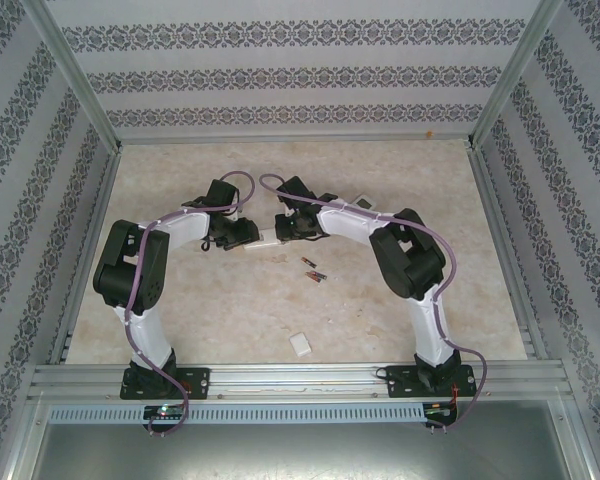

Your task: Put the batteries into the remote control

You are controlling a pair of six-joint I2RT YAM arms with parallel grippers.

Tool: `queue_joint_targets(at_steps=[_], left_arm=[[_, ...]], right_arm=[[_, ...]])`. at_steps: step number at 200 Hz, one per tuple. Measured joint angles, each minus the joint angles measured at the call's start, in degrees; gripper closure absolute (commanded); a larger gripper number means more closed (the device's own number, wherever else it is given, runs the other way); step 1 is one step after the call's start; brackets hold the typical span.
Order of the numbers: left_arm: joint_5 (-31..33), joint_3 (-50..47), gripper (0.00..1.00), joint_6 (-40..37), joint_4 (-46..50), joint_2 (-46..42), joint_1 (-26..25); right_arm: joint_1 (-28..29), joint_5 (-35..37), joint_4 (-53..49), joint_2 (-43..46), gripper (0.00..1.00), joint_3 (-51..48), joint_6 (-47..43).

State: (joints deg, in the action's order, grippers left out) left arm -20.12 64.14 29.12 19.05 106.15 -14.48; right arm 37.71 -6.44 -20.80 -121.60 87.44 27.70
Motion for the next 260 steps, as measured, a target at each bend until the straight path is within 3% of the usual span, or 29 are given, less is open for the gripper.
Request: queue_joint_targets(at_steps=[83, 199, 260], left_arm=[[0.0, -0.02, 0.55, 0.02, -0.02, 0.0, 0.0], [0.0, -0.04, 0.55, 0.0, -0.04, 0.0, 0.0], [0.0, -0.04, 0.55, 0.0, -0.02, 0.0, 0.0]], right_arm=[[0.85, -0.76, 0.68, 3.85, 0.7, -3.58, 0.85], [1.44, -1.29, 0.9, 1.05, 0.84, -3.17, 0.85], [1.25, -1.09, 1.31, -0.09, 0.85, -1.9, -0.28]])
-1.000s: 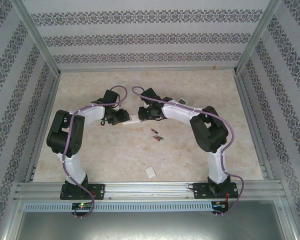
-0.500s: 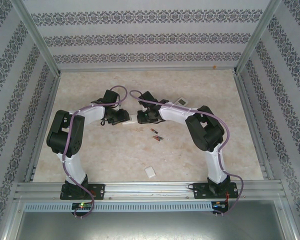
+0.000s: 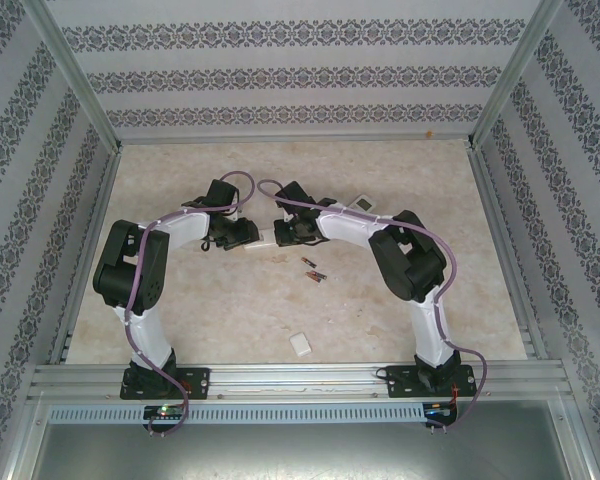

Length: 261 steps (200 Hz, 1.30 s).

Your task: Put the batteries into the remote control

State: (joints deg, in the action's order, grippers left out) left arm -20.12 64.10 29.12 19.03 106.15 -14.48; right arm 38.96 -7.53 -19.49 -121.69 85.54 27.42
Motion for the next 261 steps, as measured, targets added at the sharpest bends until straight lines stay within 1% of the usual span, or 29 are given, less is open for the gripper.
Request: queue_joint_targets(at_steps=[35, 69, 84, 104, 154, 173, 230, 261], left_arm=[[-0.04, 0.0, 0.56, 0.0, 0.04, 0.0, 0.04], [-0.04, 0.0, 0.56, 0.0, 0.04, -0.02, 0.11], [-0.22, 0.0, 0.56, 0.0, 0.02, 0.0, 0.26], [-0.26, 0.0, 0.56, 0.0, 0.0, -0.02, 0.26], [-0.28, -0.11, 0.56, 0.0, -0.15, 0.0, 0.26], [-0.26, -0.11, 0.56, 0.0, -0.2, -0.02, 0.26], [-0.26, -0.11, 0.56, 0.0, -0.2, 0.0, 0.26], [-0.26, -0.11, 0.56, 0.0, -0.2, -0.02, 0.26]], right_arm=[[-0.52, -0.96, -0.04, -0.79, 0.86, 0.61, -0.22], [-0.59, -1.16, 0.48, -1.05, 0.79, 0.52, -0.83], [-0.59, -1.25, 1.6, -0.76, 0.75, -0.26, -0.76], [-0.61, -0.96, 3.32, 0.07, 0.72, -1.86, -0.83], [-0.59, 0.17, 3.5, 1.01, 0.7, -2.47, -1.84], [-0.59, 0.24, 3.5, 1.44, 0.71, -2.47, -2.21], [-0.59, 0.44, 3.93, 2.12, 0.8, -2.45, -2.16], [-0.61, 0.39, 4.07, 0.39, 0.84, -1.38, -2.12]])
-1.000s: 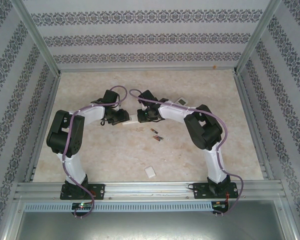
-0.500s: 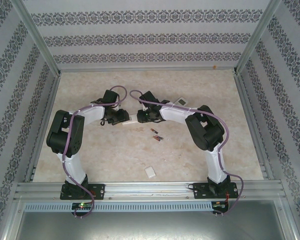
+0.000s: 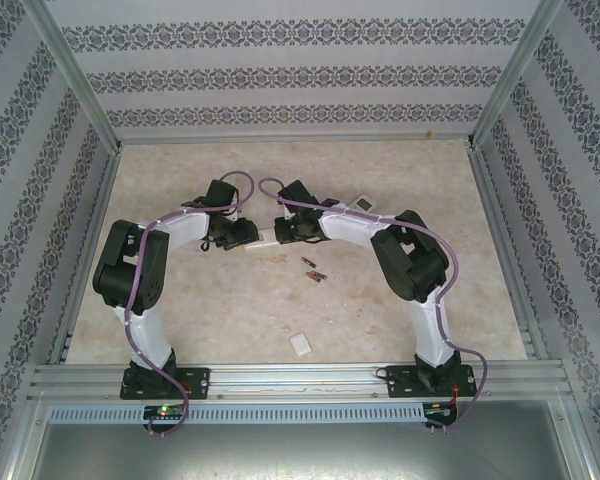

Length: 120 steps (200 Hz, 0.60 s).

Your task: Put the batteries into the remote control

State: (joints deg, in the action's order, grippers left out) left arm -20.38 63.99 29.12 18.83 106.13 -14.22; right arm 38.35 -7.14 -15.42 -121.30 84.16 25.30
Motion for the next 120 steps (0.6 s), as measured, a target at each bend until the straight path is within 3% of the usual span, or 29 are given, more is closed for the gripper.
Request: queue_joint_targets(at_steps=[45, 70, 120], left_arm=[[-0.02, 0.0, 0.56, -0.02, 0.0, 0.02, 0.07], [0.04, 0.0, 0.56, -0.26, 0.0, 0.02, 0.07], [0.72, -0.44, 0.47, -0.79, -0.48, -0.2, 0.04]], right_arm=[[-0.33, -0.44, -0.44, -0.92, 0.83, 0.81, 0.22], [-0.33, -0.57, -0.48, -0.13, 0.71, 0.15, 0.07], [-0.35, 2.51, -1.4, 15.74, 0.58, -11.47, -3.43]])
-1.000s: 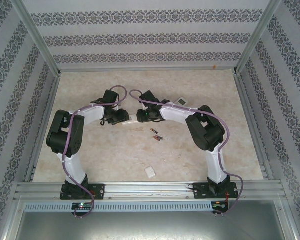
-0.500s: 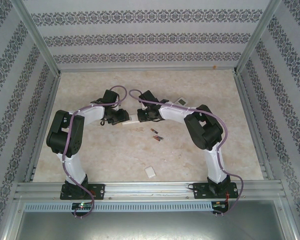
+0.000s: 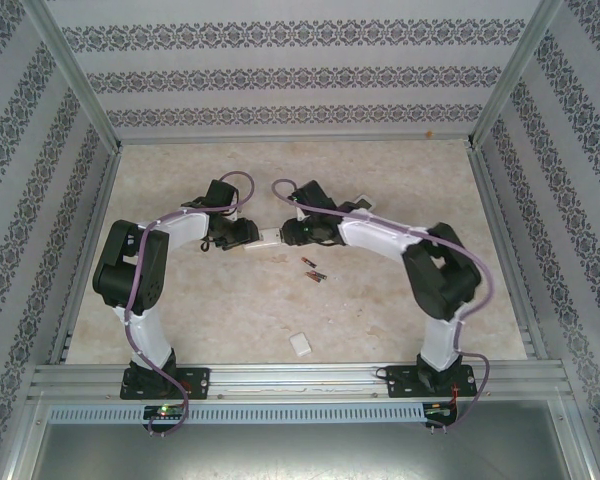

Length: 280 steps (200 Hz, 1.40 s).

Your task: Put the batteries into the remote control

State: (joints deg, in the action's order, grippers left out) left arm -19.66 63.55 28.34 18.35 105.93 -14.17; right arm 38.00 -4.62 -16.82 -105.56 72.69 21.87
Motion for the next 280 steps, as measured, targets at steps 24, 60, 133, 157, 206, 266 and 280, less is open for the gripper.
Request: queue_joint_targets(at_steps=[24, 60, 133, 157, 206, 266, 280], left_arm=[[0.2, -0.5, 0.4, -0.39, -0.55, -0.68, 0.02], [0.48, -1.2, 0.34, -0.98, -0.85, -2.51, 0.0], [0.66, -3.13, 0.31, -0.98, -1.01, -7.56, 0.02], [0.63, -3.13, 0.29, -0.98, -0.98, -7.65, 0.0], [0.57, -3.06, 0.28, -0.96, -1.01, -6.75, 0.02], [0.63, -1.68, 0.27, -0.72, -1.03, -1.66, 0.02], [0.42, -1.22, 0.27, -0.66, -1.07, -1.53, 0.04]], right_arm=[[0.0, 1.86, -1.14, 6.08, 0.54, -5.01, -3.74], [0.0, 2.21, -4.57, 6.16, 0.52, -8.46, -7.96], [0.55, 2.23, -6.16, -3.5, 0.74, -5.03, -11.21], [0.92, 4.42, -7.1, -4.63, 0.86, -3.04, -11.61], [1.16, 3.54, -5.73, -3.87, 0.88, -2.14, -8.2], [-0.37, 4.07, -0.46, -5.42, 0.88, 8.9, 1.92], [0.04, 4.5, 0.63, -7.74, 0.88, 11.78, 2.73]])
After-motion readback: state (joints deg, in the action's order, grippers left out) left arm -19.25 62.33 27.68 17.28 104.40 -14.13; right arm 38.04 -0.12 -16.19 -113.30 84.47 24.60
